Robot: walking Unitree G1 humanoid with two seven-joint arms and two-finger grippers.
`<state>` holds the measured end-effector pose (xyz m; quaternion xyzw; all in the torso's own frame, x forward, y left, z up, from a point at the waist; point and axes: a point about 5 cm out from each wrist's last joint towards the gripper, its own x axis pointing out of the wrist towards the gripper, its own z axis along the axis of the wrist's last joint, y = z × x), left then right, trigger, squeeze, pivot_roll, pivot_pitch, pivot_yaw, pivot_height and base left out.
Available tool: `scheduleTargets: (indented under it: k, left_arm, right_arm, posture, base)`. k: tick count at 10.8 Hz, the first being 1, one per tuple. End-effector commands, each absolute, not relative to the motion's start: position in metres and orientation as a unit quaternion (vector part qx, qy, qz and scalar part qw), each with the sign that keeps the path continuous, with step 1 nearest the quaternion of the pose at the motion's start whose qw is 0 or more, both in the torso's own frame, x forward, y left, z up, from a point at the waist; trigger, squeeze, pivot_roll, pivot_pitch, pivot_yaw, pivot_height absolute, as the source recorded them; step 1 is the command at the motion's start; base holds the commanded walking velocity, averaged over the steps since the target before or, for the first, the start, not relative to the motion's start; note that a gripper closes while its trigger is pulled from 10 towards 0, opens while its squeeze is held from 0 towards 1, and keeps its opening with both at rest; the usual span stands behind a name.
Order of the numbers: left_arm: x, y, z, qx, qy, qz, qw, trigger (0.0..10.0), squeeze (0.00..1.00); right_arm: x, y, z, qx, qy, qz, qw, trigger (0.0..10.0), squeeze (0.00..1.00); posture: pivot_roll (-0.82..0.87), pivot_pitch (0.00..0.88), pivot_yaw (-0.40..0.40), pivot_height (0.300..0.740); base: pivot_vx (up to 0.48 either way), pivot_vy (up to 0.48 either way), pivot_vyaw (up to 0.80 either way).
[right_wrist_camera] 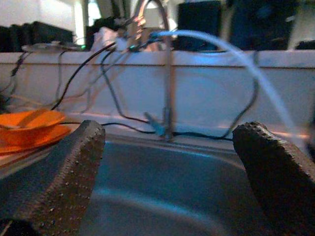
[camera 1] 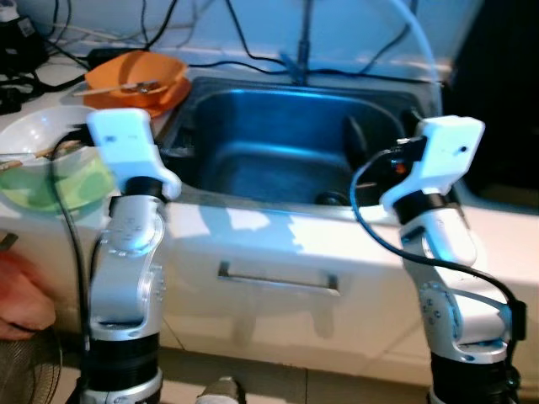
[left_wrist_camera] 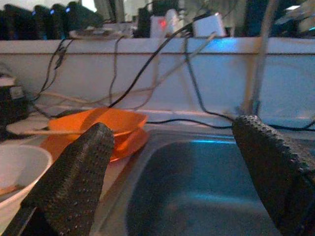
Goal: Kitchen organization
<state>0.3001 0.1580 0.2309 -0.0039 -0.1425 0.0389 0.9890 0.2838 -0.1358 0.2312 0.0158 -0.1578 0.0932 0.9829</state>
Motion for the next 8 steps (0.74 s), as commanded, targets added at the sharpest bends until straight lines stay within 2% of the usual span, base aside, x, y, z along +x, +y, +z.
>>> scheduleTargets:
  k: [1, 5, 7, 8]
  left_arm:
    - [0.300, 0.160, 0.233, -0.001, -0.143, 0.048, 0.989, 10.0, 0.00]
    - [0.304, 0.160, 0.220, -0.001, -0.111, 0.045, 0.993, 10.0, 0.00]
    - [0.304, 0.159, 0.216, -0.009, -0.096, 0.043, 0.994, 10.0, 0.00]
    - [0.305, 0.159, 0.215, -0.011, -0.095, 0.042, 0.995, 10.0, 0.00]
  right_arm:
    - [0.282, -0.137, 0.233, 0.015, -0.160, 0.092, 0.983, 10.0, 0.00]
    - [0.282, -0.138, 0.232, 0.022, -0.157, 0.088, 0.983, 10.0, 0.00]
    - [0.283, -0.138, 0.230, 0.023, -0.152, 0.085, 0.985, 10.0, 0.00]
    - [0.283, -0.138, 0.230, 0.024, -0.153, 0.083, 0.984, 10.0, 0.00]
  posture:
    - [0.02, 0.082, 0.001, 0.740]
    - [0.02, 0.085, 0.008, 0.740]
    - [0.02, 0.088, 0.009, 0.740]
    - [0.02, 0.089, 0.010, 0.740]
  base:
    - [0.000, 0.000, 0.00]
    - [0.000, 0.000, 0.00]
    - [0.000, 0.000, -0.62]
    - [0.000, 0.000, 0.00]
